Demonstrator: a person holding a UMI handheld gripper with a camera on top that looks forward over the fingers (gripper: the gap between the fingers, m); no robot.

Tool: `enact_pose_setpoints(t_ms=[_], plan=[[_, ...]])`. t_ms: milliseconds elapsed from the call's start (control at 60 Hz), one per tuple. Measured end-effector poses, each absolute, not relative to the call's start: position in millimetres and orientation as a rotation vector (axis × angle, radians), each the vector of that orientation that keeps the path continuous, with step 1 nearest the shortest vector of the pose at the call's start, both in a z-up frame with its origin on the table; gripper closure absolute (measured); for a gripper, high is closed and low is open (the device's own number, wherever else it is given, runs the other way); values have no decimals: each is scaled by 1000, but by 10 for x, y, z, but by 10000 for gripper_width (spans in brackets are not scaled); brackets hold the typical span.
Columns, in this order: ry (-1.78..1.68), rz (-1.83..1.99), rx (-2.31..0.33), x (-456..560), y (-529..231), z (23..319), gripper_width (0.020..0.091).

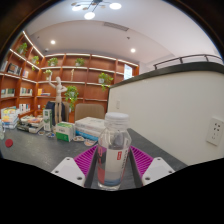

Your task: Pour water

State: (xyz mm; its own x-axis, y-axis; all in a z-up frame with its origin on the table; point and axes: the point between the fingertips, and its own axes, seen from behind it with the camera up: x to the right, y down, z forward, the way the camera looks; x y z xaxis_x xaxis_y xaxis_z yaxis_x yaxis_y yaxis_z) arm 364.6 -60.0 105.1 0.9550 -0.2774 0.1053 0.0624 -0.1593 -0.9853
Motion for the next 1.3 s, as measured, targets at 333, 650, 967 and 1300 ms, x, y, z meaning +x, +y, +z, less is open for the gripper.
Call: enact_pose_setpoints(t_ms=[333,650,967,1300], plan=[[171,-240,-1722,3632,-512,986,736],[30,-353,-1757,3348,-392,1048,757],[-620,-618,-1586,1207,-99,1431,755],[-1154,-894,-1242,-1066,188,1695,758]])
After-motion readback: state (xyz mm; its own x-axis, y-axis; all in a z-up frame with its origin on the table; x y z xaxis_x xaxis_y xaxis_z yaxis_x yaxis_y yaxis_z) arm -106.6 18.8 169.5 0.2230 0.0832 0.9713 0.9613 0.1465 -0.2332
